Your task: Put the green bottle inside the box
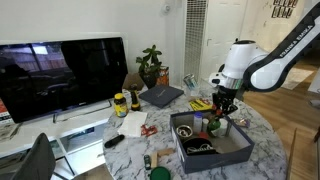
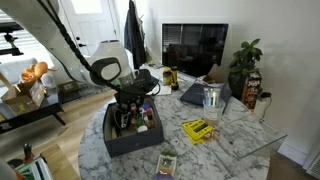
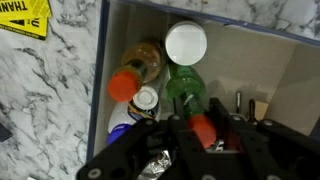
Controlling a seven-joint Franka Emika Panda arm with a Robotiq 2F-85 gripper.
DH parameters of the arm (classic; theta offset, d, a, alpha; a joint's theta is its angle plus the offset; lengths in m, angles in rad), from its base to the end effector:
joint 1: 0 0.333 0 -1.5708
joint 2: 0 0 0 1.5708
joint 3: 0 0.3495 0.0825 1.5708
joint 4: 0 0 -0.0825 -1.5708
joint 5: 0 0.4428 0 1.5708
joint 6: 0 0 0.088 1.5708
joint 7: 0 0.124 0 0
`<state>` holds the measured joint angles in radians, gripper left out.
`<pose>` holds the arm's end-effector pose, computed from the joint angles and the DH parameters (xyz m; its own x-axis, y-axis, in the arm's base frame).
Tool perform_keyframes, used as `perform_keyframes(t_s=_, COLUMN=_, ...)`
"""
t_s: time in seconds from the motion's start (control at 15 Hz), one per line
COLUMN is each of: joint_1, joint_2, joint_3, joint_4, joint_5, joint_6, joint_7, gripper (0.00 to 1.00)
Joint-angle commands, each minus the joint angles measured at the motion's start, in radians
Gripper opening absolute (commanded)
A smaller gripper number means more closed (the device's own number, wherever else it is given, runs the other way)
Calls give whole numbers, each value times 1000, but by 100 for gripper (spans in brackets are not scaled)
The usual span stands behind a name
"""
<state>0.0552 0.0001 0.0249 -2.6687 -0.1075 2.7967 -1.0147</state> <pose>0.4587 0.0412 0.2140 0.3666 0.9300 0.0245 0.9210 -0.3666 0.1320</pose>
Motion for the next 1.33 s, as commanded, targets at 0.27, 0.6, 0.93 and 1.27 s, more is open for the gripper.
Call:
perform_keyframes(t_s=0.27, joint_1=12, joint_2=-44, joint_3=21, joint_4=6, joint_5=-43, joint_6=-79, joint_7=45, gripper=8)
perform_keyframes(t_s=0.6, joint_1=14, joint_2=-23, joint_3=19, joint_4=19, joint_5=-3, joint_6=-74, joint_7=13, gripper=8)
perform_keyframes(t_s=0.93, joint_1=14, joint_2=10, joint_3=24, joint_4=58, joint_5=37, joint_6=-86, joint_7=-15, gripper=8)
perform_keyframes(t_s=1.27, joint_1=-1, joint_2=37, joint_3=24, joint_4=85, joint_5=39, joint_6=-100, joint_7=-13, gripper=8)
